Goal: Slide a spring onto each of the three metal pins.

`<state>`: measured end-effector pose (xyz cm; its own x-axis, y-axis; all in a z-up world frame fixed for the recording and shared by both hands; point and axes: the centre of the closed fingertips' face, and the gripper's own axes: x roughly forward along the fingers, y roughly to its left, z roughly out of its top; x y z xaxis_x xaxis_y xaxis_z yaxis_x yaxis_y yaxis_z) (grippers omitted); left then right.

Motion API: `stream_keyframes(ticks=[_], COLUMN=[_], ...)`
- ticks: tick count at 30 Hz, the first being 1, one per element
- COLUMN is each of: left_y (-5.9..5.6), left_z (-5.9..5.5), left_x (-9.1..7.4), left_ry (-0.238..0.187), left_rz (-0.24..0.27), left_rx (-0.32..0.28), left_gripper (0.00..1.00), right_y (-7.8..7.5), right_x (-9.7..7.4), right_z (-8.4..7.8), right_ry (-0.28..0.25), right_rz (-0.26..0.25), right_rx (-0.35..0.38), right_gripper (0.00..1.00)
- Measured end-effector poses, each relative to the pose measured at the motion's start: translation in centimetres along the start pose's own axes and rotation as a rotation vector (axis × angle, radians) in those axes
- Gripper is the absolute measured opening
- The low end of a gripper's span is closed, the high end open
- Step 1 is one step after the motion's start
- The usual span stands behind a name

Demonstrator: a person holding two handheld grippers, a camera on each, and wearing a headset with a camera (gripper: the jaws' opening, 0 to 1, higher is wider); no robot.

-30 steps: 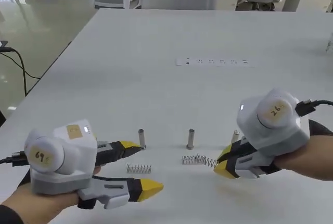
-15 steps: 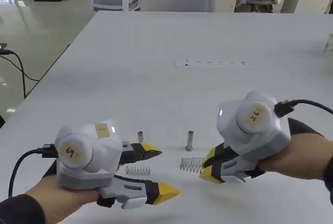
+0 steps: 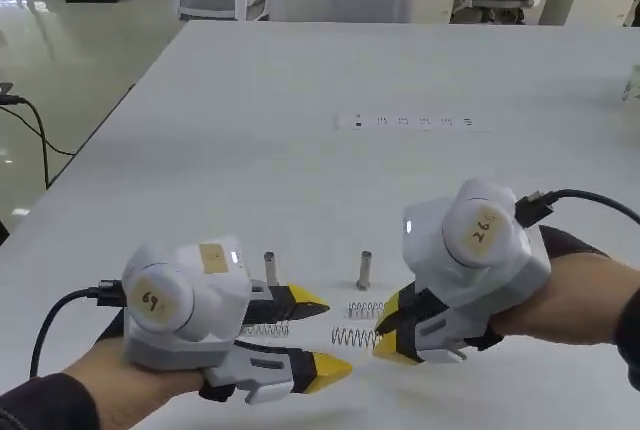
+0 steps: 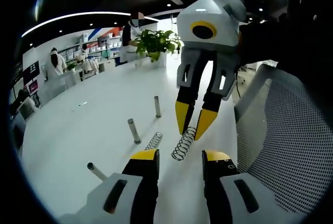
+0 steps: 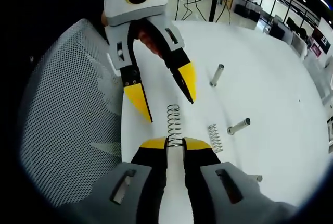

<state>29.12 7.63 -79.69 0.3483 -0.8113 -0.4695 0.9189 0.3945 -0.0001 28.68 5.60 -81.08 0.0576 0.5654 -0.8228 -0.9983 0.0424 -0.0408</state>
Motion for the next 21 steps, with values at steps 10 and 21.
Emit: stream_keyframes(ticks=[10,21], left_y=[-0.9,-1.1], left_z=[-0.1,-0.3], left_x=[0.3,0.3], left_ry=[0.008,0.021], left_rz=[-0.036,-0.042], left_rx=[0.04,0.08], left_gripper=[0.15,0.1], right_y=[0.7,1.1], right_x=[-0.2,-0.7], right_z=[0.2,0.8], right_ry=[0.001,-0.015], right_rz=[0.031,0.053], right_rx=[-0.041,-0.017], right_gripper=[0.13,0.13])
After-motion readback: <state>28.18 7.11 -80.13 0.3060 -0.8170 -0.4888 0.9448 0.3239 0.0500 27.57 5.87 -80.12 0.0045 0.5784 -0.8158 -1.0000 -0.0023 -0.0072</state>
